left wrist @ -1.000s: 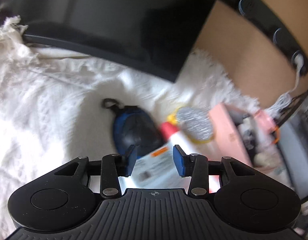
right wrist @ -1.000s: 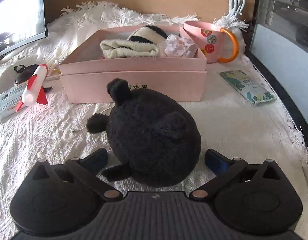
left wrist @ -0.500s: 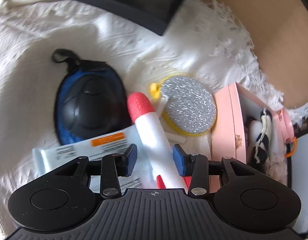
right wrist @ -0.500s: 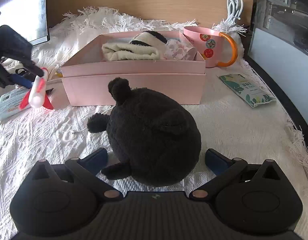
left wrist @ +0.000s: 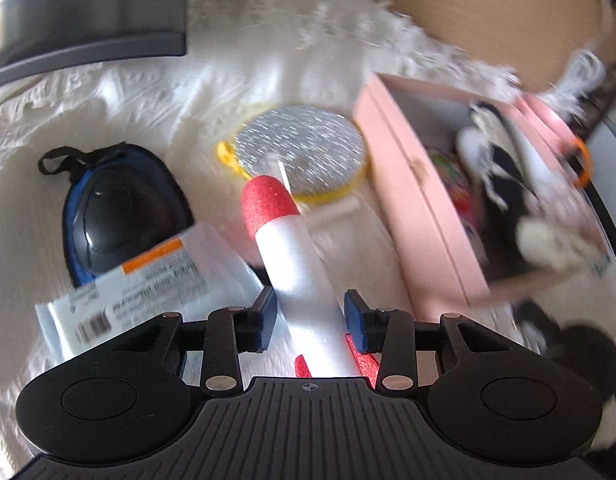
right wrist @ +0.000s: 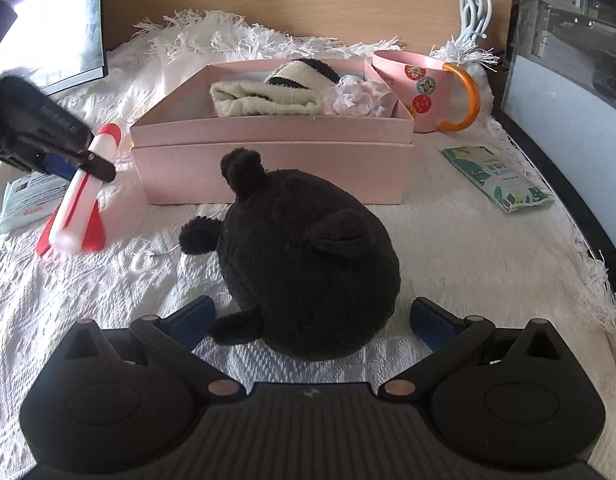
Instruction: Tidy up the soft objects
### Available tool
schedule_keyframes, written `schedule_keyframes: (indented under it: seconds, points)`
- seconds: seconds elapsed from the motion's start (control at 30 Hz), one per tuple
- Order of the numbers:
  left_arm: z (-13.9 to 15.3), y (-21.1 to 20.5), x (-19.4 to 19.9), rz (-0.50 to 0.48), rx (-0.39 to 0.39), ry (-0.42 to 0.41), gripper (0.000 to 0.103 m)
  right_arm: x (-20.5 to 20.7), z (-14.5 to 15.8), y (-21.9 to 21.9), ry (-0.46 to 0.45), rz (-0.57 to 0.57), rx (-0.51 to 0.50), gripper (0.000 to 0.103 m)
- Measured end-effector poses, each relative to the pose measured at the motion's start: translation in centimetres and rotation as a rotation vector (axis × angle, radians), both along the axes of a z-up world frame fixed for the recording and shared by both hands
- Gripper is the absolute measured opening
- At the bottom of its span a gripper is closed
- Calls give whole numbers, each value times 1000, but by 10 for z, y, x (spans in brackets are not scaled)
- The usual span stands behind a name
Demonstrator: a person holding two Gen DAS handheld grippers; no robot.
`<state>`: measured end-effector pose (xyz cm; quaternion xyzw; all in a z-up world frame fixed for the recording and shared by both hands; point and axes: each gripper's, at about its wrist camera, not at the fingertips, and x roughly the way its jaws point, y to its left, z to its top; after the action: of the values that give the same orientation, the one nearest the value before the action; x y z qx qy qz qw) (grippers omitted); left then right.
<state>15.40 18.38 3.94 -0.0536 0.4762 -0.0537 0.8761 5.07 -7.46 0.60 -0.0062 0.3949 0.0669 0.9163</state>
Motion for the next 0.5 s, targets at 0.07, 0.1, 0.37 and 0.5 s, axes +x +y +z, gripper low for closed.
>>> schedule_keyframes:
  seconds: [0.07,0.1,0.37,0.5]
  points:
    - [2,-3,-16,-40,-27,13,40,2,0,-1,2,10,0,103]
    - [3,-6,-25,-61,-40,22,37,2,0,-1,3,14,0,103]
    - [-5,-23,-74,-163,-18,90,33,2,-1,-1,-7,31,-4,103]
    - [-4,-22,-77,-143,-33,90,33,2,0,-1,-3,35,-4,103]
